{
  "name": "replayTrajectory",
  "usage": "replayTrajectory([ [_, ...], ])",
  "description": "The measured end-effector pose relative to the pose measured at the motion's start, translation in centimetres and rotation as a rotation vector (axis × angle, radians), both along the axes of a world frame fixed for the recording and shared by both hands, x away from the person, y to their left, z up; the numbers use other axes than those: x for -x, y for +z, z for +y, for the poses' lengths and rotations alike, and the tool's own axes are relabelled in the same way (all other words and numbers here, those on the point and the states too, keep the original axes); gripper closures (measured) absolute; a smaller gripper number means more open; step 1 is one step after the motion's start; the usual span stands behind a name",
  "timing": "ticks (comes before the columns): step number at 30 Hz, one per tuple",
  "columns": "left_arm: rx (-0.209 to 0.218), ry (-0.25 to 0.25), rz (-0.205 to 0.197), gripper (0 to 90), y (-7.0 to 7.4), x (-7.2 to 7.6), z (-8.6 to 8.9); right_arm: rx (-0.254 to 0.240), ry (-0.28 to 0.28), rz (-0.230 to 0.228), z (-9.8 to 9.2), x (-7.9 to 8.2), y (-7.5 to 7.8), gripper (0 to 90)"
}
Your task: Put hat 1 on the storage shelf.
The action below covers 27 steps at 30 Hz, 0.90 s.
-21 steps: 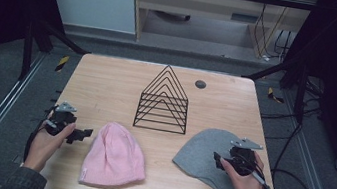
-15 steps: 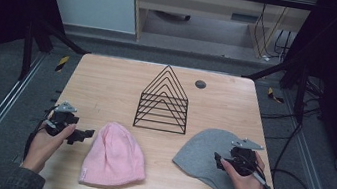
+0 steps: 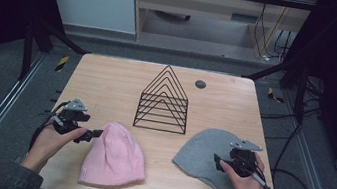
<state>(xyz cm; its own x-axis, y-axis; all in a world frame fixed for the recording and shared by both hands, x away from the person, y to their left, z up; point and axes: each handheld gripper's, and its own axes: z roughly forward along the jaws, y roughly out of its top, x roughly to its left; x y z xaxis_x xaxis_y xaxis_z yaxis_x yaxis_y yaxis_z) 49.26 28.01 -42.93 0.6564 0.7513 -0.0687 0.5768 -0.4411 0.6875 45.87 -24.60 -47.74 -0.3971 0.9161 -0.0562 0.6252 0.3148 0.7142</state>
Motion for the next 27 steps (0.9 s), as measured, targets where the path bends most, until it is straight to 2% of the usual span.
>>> replayTrajectory([
  [3, -0.006, -0.021, 0.028, 23.9, 0.1, -0.5, -0.3, 0.013, 0.007, 0.001, 0.1, 0.0, -0.1, 16.3],
  [6, -0.049, -0.035, 0.042, 31.6, 0.2, -1.4, -0.9, 0.013, 0.004, 0.004, 0.1, 0.1, 0.0, 16.5],
  [8, -0.066, -0.052, 0.071, 32.5, 0.1, -2.1, -1.4, 0.008, 0.006, 0.006, 0.1, 0.1, 0.0, 16.6],
  [9, -0.078, -0.058, 0.076, 35.6, 0.0, -2.4, -1.6, 0.011, 0.005, 0.004, 0.2, 0.2, 0.0, 16.7],
  [12, -0.094, -0.075, 0.097, 38.7, -0.6, -3.1, -2.4, 0.012, 0.013, 0.001, 0.2, 0.2, 0.0, 16.8],
  [13, -0.12, -0.075, 0.1, 42.3, -1.0, -3.4, -2.4, 0.014, 0.021, 0.003, 0.3, 0.2, 0.0, 16.8],
  [17, -0.107, -0.058, 0.119, 48.6, -1.5, -3.8, -2.3, 0.015, 0.027, 0.007, 0.5, 0.2, 0.0, 16.8],
  [20, -0.108, -0.085, 0.154, 53.6, -1.8, -4.1, -2.6, 0.017, 0.03, 0.007, 0.5, 0.2, -0.1, 16.8],
  [22, -0.136, -0.097, 0.174, 58.4, -2.0, -4.3, -2.9, 0.019, 0.032, 0.01, 0.6, 0.2, -0.1, 16.8],
  [23, -0.136, -0.103, 0.181, 60.8, -2.1, -4.3, -3.1, 0.022, 0.032, 0.009, 0.6, 0.2, -0.1, 16.8],
  [24, -0.135, -0.112, 0.188, 69.1, -2.2, -4.4, -3.2, 0.016, 0.031, 0.011, 0.6, 0.3, 0.0, 16.8],
  [25, -0.137, -0.119, 0.193, 72.7, -2.2, -4.4, -3.3, 0.02, 0.029, 0.009, 0.5, 0.3, 0.0, 16.8],
  [27, -0.143, -0.121, 0.192, 75.8, -2.2, -4.1, -3.4, 0.019, 0.029, 0.009, 0.5, 0.3, 0.0, 16.8],
])
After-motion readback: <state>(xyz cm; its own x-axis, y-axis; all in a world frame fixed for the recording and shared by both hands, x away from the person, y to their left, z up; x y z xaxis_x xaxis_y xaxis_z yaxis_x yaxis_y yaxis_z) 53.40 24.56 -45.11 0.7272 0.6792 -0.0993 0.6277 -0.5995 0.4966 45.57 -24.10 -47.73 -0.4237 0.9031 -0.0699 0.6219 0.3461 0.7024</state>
